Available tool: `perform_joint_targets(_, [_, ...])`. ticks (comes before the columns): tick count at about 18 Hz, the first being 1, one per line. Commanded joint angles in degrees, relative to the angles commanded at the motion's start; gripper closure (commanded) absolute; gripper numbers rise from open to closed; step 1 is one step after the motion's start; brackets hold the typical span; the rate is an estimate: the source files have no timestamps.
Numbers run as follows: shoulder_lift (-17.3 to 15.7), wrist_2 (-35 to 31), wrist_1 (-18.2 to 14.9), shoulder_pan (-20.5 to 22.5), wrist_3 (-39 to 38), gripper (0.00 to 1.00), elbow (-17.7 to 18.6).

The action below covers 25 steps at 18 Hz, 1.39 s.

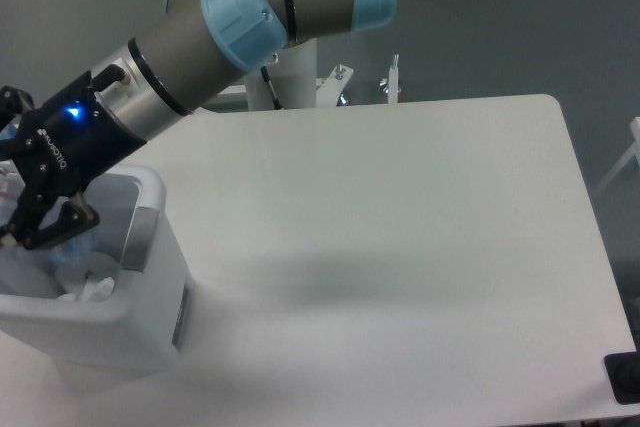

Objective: Place the trash in the trash can

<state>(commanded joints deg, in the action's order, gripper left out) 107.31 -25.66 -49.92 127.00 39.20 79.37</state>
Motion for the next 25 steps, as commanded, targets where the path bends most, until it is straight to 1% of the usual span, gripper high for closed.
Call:
perform_joint_targets(2, [0.0, 0.0, 0.0, 1.49, 0.0, 0.0, -0.09])
perform_joint_targets(5, [0.35, -0.52, -0.09, 5.0, -0.09, 0.0, 0.17])
perform_joint_targets(8, [0.44, -2.72, 0.26, 10.97, 0.52, 0.0, 3.5])
perform_joint_targets(10, [0.88, -3.16, 0.09, 15.28, 1.75, 0.0, 4.13])
perform_joint_targets(11, [2.1, -3.86, 0.09, 16.87, 2.63, 0.0, 4.22])
perform_joint_targets(13, [4.3, -8.5, 0.09, 19.77, 6.13, 0.0, 4.04])
perform_joint_targets(15, [5.79, -15.17, 0.09, 21.79, 10.0, 0.0, 3.96])
perform_joint_targets(18, [6.68, -24.49, -0.09, 22.24, 13.61, 0.0, 4.04])
perform_joint_targets(22, [7.56, -33.29, -0.52, 22.33, 19.58, 0.0, 4.3])
perform_joint_targets(25, [7.12, -40.49, -1.23, 22.24, 25.12, 0.0, 6.32])
